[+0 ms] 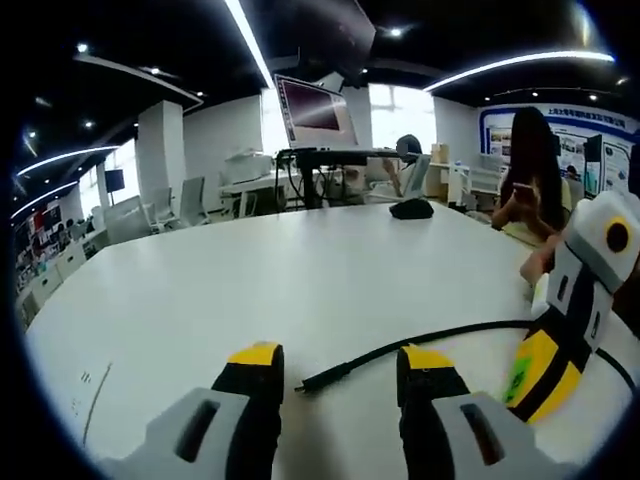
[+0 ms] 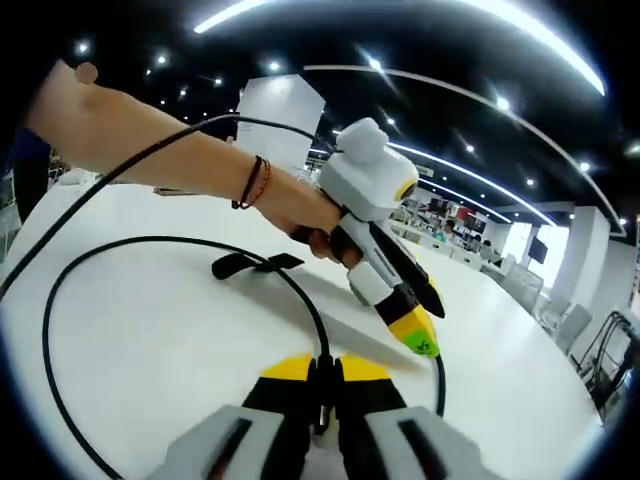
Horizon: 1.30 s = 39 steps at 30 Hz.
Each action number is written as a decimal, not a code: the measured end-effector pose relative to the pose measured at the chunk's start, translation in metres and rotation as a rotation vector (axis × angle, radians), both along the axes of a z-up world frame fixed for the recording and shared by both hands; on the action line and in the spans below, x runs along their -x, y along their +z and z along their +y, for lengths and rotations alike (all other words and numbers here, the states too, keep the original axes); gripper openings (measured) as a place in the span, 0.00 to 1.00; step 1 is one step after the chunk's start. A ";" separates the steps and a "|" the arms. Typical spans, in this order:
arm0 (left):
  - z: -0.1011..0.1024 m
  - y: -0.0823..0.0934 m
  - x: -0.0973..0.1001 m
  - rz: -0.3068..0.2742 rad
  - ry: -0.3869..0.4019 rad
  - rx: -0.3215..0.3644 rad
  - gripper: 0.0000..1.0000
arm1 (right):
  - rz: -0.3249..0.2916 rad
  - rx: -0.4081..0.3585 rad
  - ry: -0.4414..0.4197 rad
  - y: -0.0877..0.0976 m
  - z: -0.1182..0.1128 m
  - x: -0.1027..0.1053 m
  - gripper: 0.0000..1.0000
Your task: Find the charging cable on the desk, coil it up and secure with Velcro.
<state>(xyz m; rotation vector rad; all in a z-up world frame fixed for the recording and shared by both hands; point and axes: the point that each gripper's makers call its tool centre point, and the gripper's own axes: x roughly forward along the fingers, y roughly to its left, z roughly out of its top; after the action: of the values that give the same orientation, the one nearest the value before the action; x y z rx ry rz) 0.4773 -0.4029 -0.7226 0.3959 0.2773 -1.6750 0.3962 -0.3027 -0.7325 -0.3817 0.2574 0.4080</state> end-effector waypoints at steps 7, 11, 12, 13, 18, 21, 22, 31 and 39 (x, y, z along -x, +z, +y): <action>-0.004 -0.002 0.002 0.022 -0.018 -0.004 0.46 | 0.000 -0.001 -0.001 0.001 -0.002 0.000 0.10; -0.005 -0.007 0.003 0.036 -0.038 -0.028 0.45 | -0.001 -0.005 -0.002 0.002 -0.003 0.000 0.10; -0.005 -0.009 0.003 0.033 -0.040 -0.036 0.44 | -0.001 -0.004 -0.002 0.002 -0.003 0.001 0.10; -0.005 -0.008 0.003 0.042 -0.042 -0.032 0.44 | -0.001 -0.004 -0.002 0.002 -0.003 0.001 0.10; -0.006 -0.009 0.001 0.040 -0.030 -0.031 0.38 | -0.001 -0.003 -0.002 0.002 -0.003 0.002 0.10; -0.005 -0.009 0.000 0.034 -0.026 -0.037 0.33 | -0.001 -0.002 -0.002 0.002 -0.003 0.002 0.10; -0.005 -0.009 0.000 0.034 -0.026 -0.038 0.31 | -0.002 -0.002 -0.002 0.002 -0.003 0.002 0.10; -0.004 -0.010 -0.001 -0.014 -0.035 -0.090 0.22 | -0.002 -0.003 -0.004 0.001 -0.003 0.000 0.10; 0.001 -0.010 0.000 -0.087 -0.064 -0.154 0.12 | -0.002 0.000 -0.006 0.002 -0.003 -0.002 0.10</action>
<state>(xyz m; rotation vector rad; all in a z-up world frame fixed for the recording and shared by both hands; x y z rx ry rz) 0.4776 -0.4022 -0.7331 0.5965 0.3331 -1.6997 0.3984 -0.3055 -0.7308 -0.3811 0.2566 0.4019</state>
